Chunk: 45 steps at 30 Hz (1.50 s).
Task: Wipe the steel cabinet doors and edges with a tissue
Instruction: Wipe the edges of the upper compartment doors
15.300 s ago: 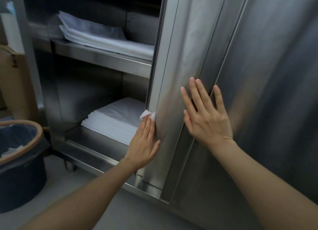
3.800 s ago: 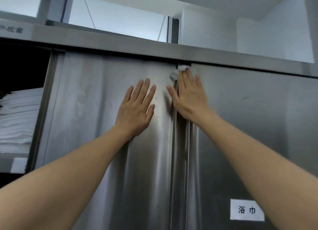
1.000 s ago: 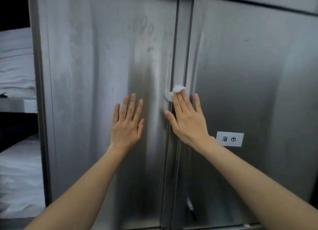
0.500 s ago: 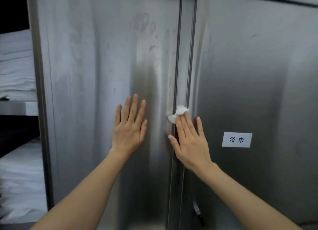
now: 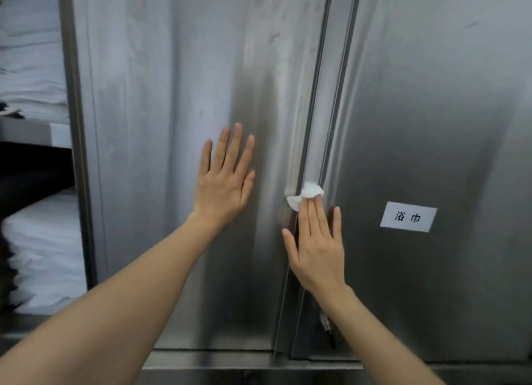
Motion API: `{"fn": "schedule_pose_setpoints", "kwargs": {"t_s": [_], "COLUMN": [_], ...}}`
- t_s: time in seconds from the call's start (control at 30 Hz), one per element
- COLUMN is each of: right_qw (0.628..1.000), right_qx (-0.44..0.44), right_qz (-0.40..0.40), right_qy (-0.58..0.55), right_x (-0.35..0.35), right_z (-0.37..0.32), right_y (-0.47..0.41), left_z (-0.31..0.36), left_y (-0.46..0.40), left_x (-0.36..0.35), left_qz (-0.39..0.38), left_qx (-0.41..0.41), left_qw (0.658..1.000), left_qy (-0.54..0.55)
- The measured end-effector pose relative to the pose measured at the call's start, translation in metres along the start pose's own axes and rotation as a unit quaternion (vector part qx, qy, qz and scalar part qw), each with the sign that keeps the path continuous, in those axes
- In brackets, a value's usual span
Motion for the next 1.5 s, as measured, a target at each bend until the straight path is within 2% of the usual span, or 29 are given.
{"fn": "schedule_pose_setpoints", "kwargs": {"t_s": [0.17,0.23,0.33,0.43,0.5,0.63,0.73,0.97,1.13,1.33,1.5], "right_qw": [0.998,0.998,0.998,1.0,0.999,0.999,0.999,0.999,0.999,1.0,0.999], "right_qx": [-0.014,0.001,-0.003,-0.001,0.006,-0.008,-0.012,-0.004,-0.015,-0.007,-0.013], "right_qz": [0.059,0.061,0.056,-0.007,-0.034,0.022,0.028,0.031,0.031,0.03,0.04], "right_qy": [0.007,0.014,0.011,0.014,0.019,0.03,0.025,0.011,0.004,0.006,-0.002], "right_x": [0.01,0.01,0.001,-0.007,-0.008,0.0,0.008,-0.002,-0.005,-0.005,-0.006], "right_z": [0.023,0.03,0.018,-0.003,-0.007,0.002,0.011,0.0,-0.004,-0.001,-0.002], "right_y": [-0.117,-0.129,-0.074,0.023,0.046,-0.032,-0.08,-0.002,0.003,0.004,0.003], "left_z": [-0.001,0.0,-0.001,-0.001,-0.001,-0.002,-0.003,-0.001,0.008,0.055,0.066], "left_y": [0.0,0.0,0.0,-0.001,0.0,0.0,-0.001,-0.003,0.001,0.091,0.143], "left_x": [0.0,0.0,0.0,0.0,0.001,0.002,0.003,0.01,0.024,0.046,0.041], "left_qz": [-0.004,-0.006,-0.005,-0.006,-0.007,-0.012,-0.016,-0.04,-0.058,-0.097,-0.152], "left_qx": [0.0,-0.004,-0.006,-0.005,-0.003,0.0,-0.009,0.01,0.035,0.04,0.086], "left_qw": [1.0,1.0,1.0,1.0,1.0,1.0,1.0,0.999,0.996,0.988,0.981], "left_qy": [0.011,0.009,0.013,0.014,0.013,0.014,0.012,0.022,0.052,0.117,0.089]}}
Point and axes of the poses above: each hand's wrist, its own y-axis away from the middle knuckle, its own x-axis out of the back of the hand, z = x × y, the point moved 2 cm from there along -y, towards the middle knuckle, and after that the axes turned 11 degrees about z, right-handed, at the moved point
